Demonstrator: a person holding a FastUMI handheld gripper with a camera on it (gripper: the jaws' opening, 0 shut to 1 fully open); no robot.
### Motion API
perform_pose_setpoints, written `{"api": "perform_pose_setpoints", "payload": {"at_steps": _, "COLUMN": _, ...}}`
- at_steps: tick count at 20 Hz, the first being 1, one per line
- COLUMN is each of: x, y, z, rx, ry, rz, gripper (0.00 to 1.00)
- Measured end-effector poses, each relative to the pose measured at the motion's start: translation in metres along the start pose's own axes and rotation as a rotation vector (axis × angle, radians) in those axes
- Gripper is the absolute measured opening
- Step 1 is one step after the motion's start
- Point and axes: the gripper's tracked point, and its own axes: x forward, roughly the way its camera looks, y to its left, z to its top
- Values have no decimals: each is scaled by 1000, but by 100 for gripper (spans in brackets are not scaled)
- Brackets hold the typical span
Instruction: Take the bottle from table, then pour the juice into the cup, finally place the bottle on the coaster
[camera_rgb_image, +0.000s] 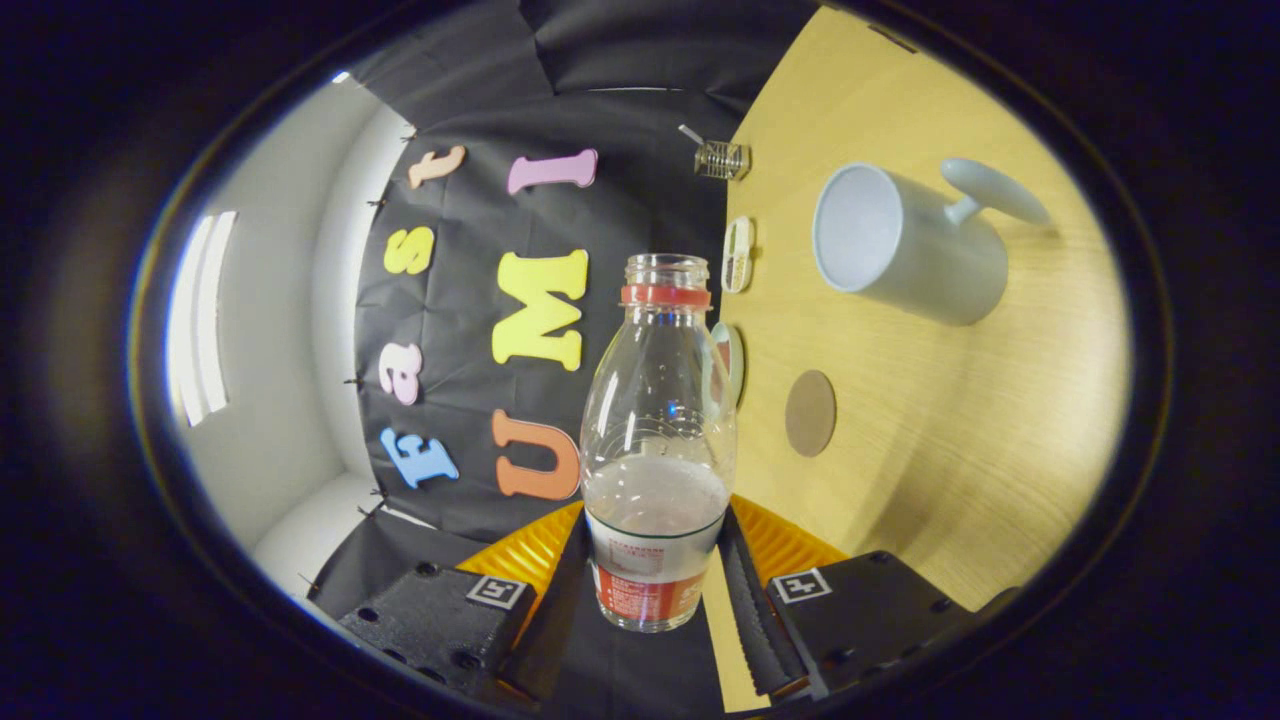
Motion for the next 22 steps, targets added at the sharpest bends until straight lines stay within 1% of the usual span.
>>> {"api": "perform_pose_setpoints", "payload": {"at_steps": 14, "x": 13, "y": 13, "z": 8, "rx": 172, "ry": -18, "rz": 42, "gripper": 74}}
{"api": "perform_pose_setpoints", "payload": {"at_steps": 22, "x": 14, "y": 13, "z": 13, "rx": 204, "ry": -16, "rz": 38, "gripper": 74}}
